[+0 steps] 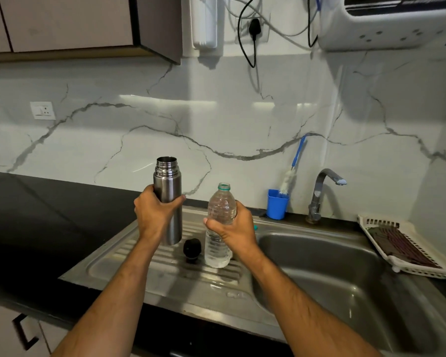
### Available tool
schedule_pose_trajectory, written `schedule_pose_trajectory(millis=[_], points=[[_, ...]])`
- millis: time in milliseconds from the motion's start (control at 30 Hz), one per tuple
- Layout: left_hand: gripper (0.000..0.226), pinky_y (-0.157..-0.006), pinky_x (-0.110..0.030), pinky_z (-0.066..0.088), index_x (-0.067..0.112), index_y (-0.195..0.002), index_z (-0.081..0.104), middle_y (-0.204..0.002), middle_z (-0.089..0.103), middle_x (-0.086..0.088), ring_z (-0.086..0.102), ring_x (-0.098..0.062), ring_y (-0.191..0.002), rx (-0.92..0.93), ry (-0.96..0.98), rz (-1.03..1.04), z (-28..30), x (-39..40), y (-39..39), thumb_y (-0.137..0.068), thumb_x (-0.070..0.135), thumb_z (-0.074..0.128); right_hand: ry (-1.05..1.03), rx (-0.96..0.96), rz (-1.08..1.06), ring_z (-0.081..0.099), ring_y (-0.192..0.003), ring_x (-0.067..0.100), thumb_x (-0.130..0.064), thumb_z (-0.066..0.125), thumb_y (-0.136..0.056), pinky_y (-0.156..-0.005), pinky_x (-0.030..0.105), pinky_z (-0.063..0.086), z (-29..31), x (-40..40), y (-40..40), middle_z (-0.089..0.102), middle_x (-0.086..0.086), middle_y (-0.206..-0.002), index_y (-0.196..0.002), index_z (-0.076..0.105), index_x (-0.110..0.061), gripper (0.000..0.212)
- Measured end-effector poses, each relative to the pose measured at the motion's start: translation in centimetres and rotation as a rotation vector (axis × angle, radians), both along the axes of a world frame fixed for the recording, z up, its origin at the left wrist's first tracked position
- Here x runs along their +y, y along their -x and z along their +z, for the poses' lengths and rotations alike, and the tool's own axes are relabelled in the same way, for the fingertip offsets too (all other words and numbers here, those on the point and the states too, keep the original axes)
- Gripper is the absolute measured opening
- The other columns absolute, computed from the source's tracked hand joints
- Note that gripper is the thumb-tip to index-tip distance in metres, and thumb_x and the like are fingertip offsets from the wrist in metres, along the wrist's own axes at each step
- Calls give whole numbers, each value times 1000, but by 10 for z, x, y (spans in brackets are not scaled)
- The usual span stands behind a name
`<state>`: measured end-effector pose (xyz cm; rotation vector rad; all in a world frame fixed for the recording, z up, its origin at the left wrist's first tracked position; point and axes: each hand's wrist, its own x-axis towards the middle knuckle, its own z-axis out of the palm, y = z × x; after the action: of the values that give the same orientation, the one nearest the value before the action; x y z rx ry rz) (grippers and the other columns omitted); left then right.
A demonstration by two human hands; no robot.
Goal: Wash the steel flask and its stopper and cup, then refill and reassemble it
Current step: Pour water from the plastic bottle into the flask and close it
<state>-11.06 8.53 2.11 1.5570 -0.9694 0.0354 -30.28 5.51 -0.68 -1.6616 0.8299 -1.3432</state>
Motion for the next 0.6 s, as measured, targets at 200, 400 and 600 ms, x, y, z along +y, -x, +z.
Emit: schedule_pose_trajectory(millis=[200, 400, 600], points=[[57, -73, -26, 49, 9, -110, 68, -94, 69, -1, 64, -17, -80, -10, 32, -84, 15, -12, 59, -66, 34, 95, 15, -24, -81, 73, -83, 10, -12, 90, -70, -71, 19, 57, 10, -8, 51, 76, -1, -93, -108, 68, -15, 44], [57, -73, -23, 49, 11, -110, 69, -92, 68, 3, 65, -15, -79, -13, 48, -194, 17, -32, 121, -65, 35, 95, 26, -21, -179, 73, -84, 6, -9, 90, -70, -70, 12, 54, 17, -17, 115, 76, -3, -95, -108, 69, -15, 44], [57, -72, -23, 49, 13, -110, 68, -92, 66, 6, 65, -13, -80, 8, 25, -308, 9, -54, 186, -65, 36, 94, 35, 0, -291, 73, -83, 6, -11, 91, -68, -74, 21, 58, 17, -25, 178, 76, -5, -93, -105, 69, -19, 44]])
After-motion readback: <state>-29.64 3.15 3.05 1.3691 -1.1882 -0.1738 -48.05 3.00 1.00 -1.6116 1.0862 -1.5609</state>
